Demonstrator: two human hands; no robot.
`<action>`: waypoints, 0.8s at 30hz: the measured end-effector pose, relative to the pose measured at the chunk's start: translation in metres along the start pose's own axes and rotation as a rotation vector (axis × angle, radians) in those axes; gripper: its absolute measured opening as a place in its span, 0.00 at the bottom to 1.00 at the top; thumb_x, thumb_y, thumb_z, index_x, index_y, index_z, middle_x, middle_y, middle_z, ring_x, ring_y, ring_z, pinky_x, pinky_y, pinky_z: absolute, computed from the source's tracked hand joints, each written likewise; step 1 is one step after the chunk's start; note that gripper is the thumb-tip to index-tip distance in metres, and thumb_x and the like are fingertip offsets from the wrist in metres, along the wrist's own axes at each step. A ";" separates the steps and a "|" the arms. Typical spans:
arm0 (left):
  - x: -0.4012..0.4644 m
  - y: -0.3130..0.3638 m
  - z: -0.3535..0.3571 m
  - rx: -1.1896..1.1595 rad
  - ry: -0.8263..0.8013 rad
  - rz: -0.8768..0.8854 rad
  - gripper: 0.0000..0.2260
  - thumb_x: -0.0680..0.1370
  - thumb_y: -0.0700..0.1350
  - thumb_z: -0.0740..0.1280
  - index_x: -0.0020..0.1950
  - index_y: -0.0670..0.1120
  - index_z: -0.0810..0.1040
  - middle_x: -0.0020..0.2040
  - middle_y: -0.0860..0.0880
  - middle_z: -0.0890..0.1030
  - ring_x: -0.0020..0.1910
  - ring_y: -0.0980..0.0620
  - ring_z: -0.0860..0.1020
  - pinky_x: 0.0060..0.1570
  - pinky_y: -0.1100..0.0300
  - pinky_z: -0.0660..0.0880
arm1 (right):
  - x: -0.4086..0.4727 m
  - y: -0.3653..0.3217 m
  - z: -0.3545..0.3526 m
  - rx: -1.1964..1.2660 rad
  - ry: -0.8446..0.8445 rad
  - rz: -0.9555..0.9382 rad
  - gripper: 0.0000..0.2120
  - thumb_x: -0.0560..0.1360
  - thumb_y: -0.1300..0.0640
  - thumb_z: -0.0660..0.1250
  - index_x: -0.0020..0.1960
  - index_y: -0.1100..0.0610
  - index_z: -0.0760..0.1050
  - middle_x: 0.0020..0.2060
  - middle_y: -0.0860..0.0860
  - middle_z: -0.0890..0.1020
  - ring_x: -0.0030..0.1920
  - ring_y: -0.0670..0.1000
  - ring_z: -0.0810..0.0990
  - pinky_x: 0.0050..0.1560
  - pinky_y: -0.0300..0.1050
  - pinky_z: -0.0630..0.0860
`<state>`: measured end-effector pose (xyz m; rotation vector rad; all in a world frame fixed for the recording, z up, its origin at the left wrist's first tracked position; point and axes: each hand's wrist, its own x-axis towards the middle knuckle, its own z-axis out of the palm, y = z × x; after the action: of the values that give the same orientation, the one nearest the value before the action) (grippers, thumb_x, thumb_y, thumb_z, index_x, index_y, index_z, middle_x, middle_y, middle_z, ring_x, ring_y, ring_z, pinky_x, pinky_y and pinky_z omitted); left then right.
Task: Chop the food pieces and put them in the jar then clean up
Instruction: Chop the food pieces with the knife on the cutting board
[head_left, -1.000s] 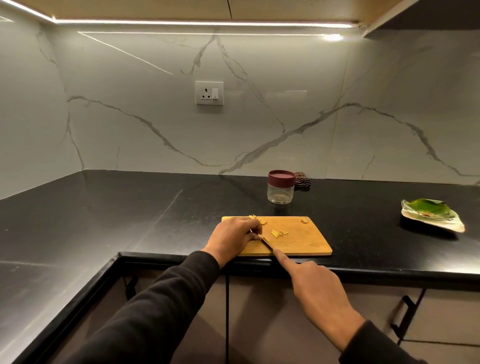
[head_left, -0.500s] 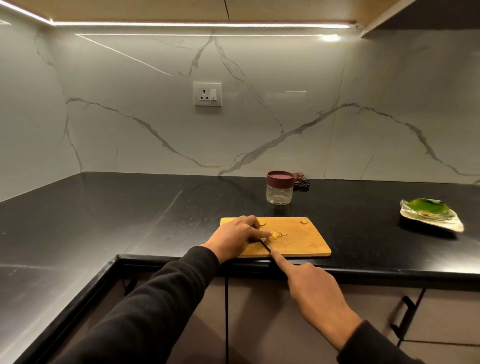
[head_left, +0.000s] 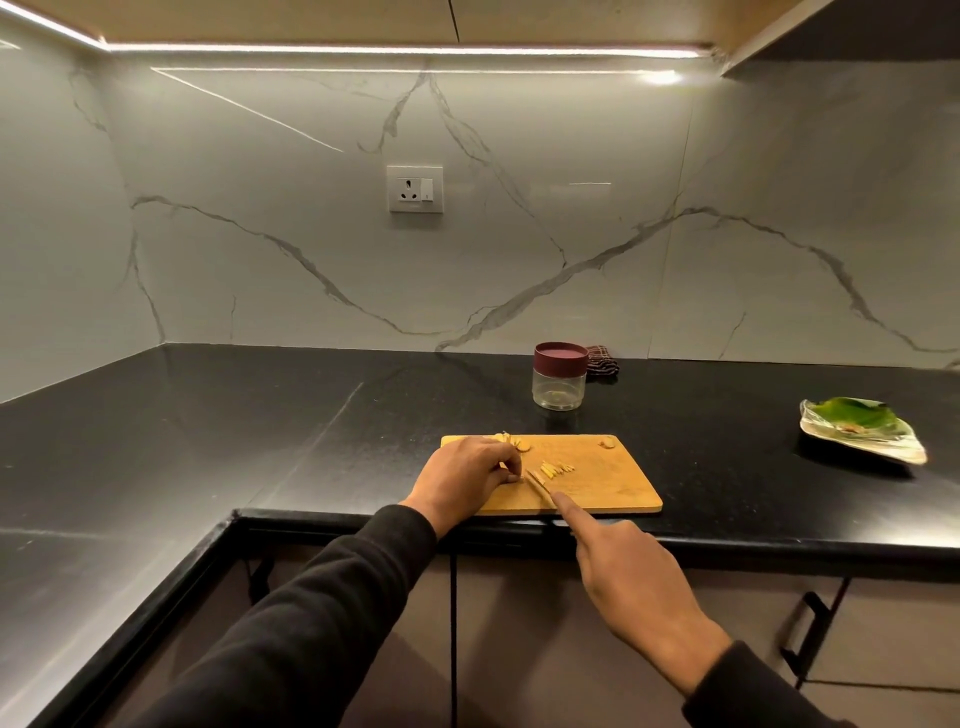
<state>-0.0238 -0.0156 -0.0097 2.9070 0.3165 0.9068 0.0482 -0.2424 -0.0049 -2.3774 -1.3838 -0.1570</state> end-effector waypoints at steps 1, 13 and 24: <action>0.000 0.000 0.000 0.000 0.002 0.001 0.05 0.80 0.47 0.68 0.54 0.52 0.83 0.54 0.53 0.84 0.52 0.57 0.80 0.51 0.66 0.75 | 0.000 -0.001 0.000 0.006 -0.003 -0.001 0.27 0.86 0.52 0.52 0.81 0.39 0.47 0.35 0.45 0.70 0.33 0.44 0.70 0.30 0.39 0.64; 0.000 0.001 0.001 -0.002 0.023 -0.005 0.05 0.80 0.48 0.69 0.55 0.52 0.83 0.53 0.53 0.85 0.51 0.57 0.81 0.50 0.68 0.75 | 0.003 -0.004 0.002 0.136 -0.032 0.015 0.25 0.86 0.51 0.53 0.81 0.42 0.50 0.37 0.45 0.75 0.35 0.45 0.75 0.33 0.38 0.68; 0.000 0.000 0.001 -0.028 0.000 -0.001 0.05 0.80 0.48 0.69 0.54 0.52 0.83 0.54 0.53 0.83 0.50 0.57 0.80 0.52 0.62 0.79 | 0.005 0.003 0.001 0.127 -0.017 0.045 0.25 0.86 0.51 0.52 0.81 0.42 0.50 0.36 0.45 0.76 0.34 0.45 0.75 0.30 0.37 0.65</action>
<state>-0.0234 -0.0155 -0.0107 2.8814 0.3030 0.9031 0.0530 -0.2398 -0.0051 -2.3076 -1.3065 -0.0348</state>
